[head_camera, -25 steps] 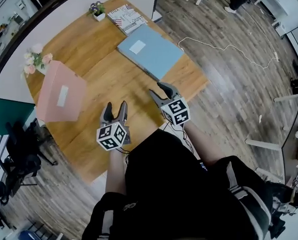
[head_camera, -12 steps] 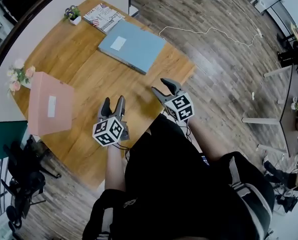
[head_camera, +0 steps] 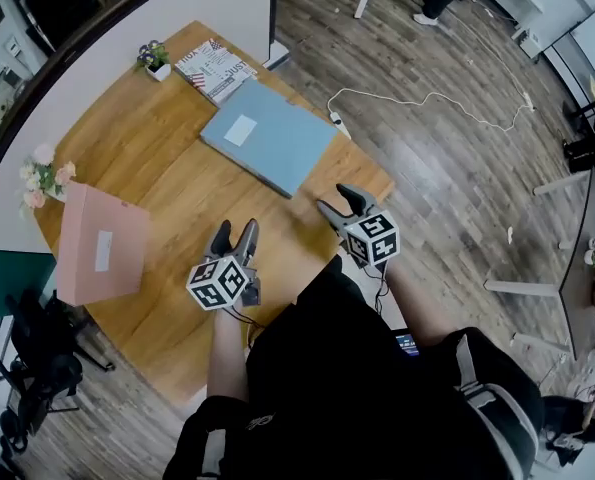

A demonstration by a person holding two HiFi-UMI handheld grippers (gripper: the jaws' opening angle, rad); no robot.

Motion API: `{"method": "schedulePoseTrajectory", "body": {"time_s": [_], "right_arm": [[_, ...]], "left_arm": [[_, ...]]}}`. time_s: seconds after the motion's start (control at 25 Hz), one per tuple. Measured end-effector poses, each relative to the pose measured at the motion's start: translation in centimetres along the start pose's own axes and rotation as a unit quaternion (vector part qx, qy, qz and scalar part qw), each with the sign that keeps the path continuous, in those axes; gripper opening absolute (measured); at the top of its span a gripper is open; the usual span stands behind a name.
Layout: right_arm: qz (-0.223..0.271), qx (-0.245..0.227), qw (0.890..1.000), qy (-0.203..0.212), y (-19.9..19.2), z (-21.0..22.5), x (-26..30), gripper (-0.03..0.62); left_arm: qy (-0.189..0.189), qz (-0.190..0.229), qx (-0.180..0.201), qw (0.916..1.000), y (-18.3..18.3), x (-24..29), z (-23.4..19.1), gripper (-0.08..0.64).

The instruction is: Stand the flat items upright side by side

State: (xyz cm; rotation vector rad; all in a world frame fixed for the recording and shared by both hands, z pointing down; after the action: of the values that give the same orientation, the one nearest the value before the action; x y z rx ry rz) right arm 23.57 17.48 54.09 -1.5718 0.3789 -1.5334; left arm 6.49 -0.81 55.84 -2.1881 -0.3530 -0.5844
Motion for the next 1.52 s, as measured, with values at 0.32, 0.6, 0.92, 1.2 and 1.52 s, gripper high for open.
{"method": "schedulePoseTrajectory", "body": {"time_s": [0.32,0.6,0.92,1.2,1.52], "right_arm": [[-0.015,-0.017,0.999,0.048,4.6,8.0,4.9,0.250],[-0.040,-0.025,0.994,0.097,7.4,14.1,6.9,0.250],[-0.099,-0.067,0.979,0.167,9.3,16.8,10.7,0.260],[-0.165,-0.071,0.958,0.222,9.6,18.9,15.6,0.299],[-0.218,-0.036,0.942,0.252,10.4,19.3,20.2,0.333]], "left_arm": [[0.041,0.009,-0.030,0.9987,4.3,7.3,0.3,0.314],[0.067,0.016,-0.074,0.9949,6.6,11.9,1.0,0.315],[0.102,0.008,-0.140,0.9849,7.5,15.2,-0.8,0.339],[0.109,-0.013,-0.175,0.9784,7.1,18.1,-2.4,0.360],[0.137,-0.030,-0.165,0.9762,8.5,18.8,-3.8,0.365]]}}
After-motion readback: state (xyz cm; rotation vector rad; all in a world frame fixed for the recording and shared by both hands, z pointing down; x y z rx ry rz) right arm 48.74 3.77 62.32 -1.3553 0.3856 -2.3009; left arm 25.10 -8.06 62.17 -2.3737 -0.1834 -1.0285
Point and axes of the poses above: the fingertips, and each gripper's own axes: x forward along the fingers, z to its right, y out of its top, the point moved 4 cm from there along -x, backward along the fingers, and after that the axes turned 12 degrees about -z, right-handed, at the moved point
